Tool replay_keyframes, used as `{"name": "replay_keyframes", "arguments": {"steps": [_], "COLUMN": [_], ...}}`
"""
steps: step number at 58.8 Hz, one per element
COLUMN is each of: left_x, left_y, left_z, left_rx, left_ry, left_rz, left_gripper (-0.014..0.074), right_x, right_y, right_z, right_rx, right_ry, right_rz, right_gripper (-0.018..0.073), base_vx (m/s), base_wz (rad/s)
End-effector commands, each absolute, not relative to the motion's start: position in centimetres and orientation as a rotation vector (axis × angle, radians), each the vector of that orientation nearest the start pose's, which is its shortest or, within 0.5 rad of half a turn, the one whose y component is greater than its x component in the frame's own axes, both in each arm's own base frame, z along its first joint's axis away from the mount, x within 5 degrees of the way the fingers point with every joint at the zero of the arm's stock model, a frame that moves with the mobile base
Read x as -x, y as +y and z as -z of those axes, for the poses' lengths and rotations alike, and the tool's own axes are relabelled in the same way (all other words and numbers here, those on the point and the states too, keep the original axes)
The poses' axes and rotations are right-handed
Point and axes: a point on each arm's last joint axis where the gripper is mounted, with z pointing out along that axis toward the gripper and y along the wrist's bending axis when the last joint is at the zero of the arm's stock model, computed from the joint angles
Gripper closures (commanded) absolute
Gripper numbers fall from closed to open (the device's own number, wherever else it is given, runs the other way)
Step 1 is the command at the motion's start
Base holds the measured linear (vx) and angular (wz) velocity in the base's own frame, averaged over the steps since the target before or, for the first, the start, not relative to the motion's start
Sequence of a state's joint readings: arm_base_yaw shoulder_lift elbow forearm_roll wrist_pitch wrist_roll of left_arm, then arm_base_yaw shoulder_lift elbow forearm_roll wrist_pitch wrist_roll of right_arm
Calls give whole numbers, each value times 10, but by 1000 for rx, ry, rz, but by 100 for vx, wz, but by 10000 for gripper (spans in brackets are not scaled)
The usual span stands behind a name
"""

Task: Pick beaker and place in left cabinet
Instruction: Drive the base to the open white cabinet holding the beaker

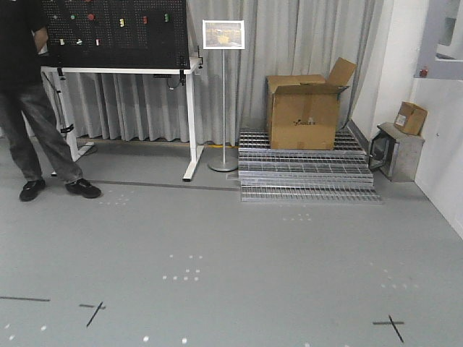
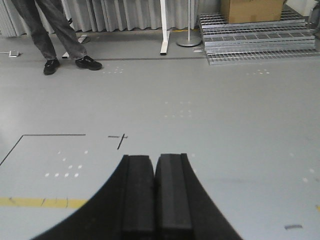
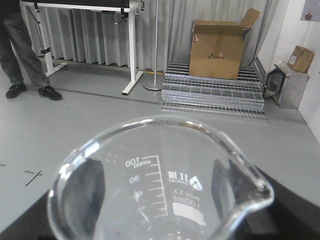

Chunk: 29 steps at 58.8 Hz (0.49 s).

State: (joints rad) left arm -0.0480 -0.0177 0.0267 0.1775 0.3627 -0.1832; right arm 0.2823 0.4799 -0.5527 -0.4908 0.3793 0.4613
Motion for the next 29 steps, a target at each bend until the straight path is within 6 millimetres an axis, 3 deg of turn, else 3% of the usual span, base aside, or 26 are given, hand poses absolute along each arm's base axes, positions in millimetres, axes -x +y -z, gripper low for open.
{"name": "replay_keyframes", "arguments": {"steps": [1,29], "left_x": [-53,-53], "left_y": [2,2], "left_z": [-185,-185], "left_rx": [2,2], "left_ry": [1750,1750], "left_rz": [4,4], "left_gripper": [593,593], "right_x": [-100,-100], "right_y": [15,15], "right_z": [-349,-349], "right_rx": [148,148], "right_ry": [1644,1644], "right_rz": [-64,-64], "right_gripper": [560,560], "base_vx": [75,77], "base_wz": [0,5]}}
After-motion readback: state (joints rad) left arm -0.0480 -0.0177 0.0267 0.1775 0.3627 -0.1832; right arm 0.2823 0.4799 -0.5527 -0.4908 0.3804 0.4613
